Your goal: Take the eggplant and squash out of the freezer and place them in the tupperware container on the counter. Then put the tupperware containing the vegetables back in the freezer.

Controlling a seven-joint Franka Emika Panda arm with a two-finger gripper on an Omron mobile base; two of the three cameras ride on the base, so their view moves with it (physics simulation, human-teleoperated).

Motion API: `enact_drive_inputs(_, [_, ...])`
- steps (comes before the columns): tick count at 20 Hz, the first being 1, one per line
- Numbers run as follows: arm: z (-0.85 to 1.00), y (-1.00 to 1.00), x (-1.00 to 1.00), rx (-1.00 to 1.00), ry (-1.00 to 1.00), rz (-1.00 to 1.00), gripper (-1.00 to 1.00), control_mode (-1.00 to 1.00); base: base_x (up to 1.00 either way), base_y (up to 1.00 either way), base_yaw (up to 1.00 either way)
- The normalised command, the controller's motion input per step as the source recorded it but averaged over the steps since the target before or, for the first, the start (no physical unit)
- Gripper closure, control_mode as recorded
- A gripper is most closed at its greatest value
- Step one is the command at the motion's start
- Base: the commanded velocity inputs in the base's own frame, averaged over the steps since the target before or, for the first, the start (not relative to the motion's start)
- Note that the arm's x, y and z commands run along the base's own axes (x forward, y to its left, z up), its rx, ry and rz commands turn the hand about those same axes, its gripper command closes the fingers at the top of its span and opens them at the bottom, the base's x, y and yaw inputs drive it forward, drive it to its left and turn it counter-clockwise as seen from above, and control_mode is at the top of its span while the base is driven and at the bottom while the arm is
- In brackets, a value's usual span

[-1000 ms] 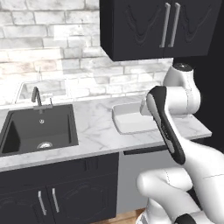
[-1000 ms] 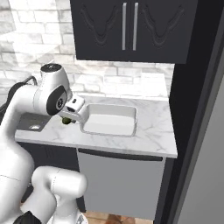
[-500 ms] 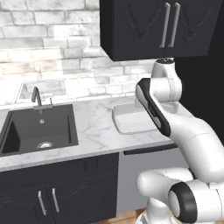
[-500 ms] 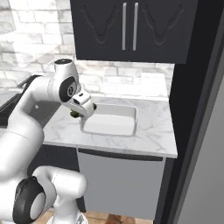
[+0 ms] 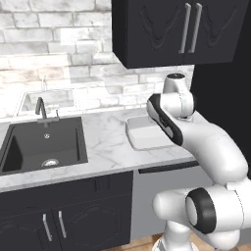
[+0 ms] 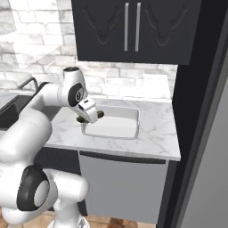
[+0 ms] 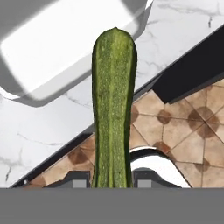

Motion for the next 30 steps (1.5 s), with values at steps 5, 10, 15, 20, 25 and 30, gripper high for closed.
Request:
enact_drive_inputs(5, [-0.35,-0.06,0.26,0.01,0.01,-0.12,1.0,-1.0,0.0,0.0,0.0])
enact_drive_inputs(10, [-0.25,-0.1,0.31,0.04,0.01,-0.1,1.0,-1.0,0.0,0.0,0.0])
enact_drive_inputs(15, [-0.25,-0.1,0.31,0.04,0.0,-0.08,1.0,-1.0,0.0,0.0,0.0])
enact_drive_inputs(20, [-0.16,-0.04,0.27,0.03,0.0,-0.08,1.0,-1.0,0.0,0.0,0.0])
enact_drive_inputs(25, [-0.01,0.0,0.21,0.01,0.0,-0.04,1.0,-1.0,0.0,0.0,0.0])
enact_drive_inputs(30, [0.0,0.0,0.11,0.01,0.03,-0.02,1.0,-1.0,0.0,0.0,0.0])
